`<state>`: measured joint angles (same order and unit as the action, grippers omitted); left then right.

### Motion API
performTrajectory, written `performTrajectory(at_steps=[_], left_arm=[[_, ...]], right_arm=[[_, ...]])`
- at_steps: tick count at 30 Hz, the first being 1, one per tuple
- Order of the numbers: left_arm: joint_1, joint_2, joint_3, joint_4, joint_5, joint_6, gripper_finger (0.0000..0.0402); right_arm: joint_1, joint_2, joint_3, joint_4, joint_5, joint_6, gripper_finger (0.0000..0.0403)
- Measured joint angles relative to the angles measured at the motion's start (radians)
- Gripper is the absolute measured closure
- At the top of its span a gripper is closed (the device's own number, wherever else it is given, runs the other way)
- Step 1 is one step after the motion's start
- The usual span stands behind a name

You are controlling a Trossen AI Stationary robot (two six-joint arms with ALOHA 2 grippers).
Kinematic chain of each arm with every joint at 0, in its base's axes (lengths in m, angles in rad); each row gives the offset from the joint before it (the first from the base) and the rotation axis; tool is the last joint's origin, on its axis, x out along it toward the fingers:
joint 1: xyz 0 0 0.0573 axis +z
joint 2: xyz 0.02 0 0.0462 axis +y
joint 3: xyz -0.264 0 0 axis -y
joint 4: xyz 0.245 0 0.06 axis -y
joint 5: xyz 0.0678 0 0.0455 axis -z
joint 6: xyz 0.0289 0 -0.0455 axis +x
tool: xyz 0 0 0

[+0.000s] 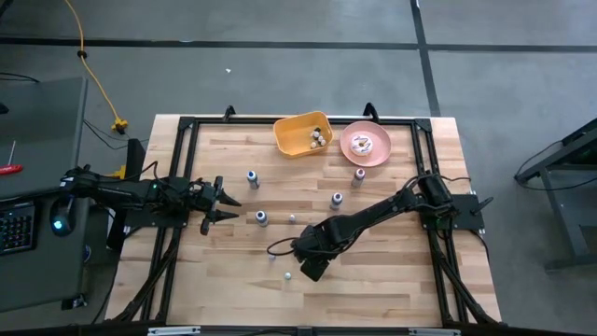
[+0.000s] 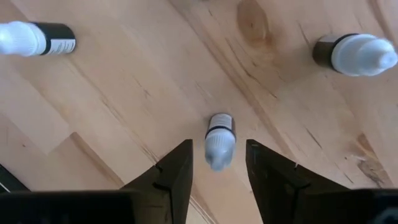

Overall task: Pick & Place food coloring
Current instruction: Put the small black food coloring bottle into the yellow bin

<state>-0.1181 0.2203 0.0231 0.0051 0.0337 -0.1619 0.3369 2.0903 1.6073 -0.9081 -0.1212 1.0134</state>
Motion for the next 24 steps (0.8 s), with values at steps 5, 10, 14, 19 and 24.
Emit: performTrajectory(at_steps=[5, 10, 14, 19, 24], left_arm=[[0.0, 0.0, 0.0, 0.0, 0.0, 0.0, 0.0238], [0.0, 0.0, 0.0, 0.0, 0.0, 0.0, 0.0238], [0.0, 0.0, 0.0, 0.0, 0.0, 0.0, 0.0238], [0.0, 0.0, 0.0, 0.0, 0.0, 0.0, 0.0238], [0.0, 0.0, 0.0, 0.0, 0.0, 0.0, 0.0238]], right_arm=[[0.003, 0.0, -0.016, 0.02, -0.009, 0.005, 0.0265], [0.006, 0.0, -0.038, 0.055, -0.008, 0.016, 0.0265], [0.006, 0.0, -0.038, 0.055, -0.001, 0.016, 0.0265], [0.006, 0.0, -0.038, 0.052, 0.013, 0.016, 0.0265], [0.006, 0.0, -0.038, 0.052, 0.018, 0.018, 0.0271]])
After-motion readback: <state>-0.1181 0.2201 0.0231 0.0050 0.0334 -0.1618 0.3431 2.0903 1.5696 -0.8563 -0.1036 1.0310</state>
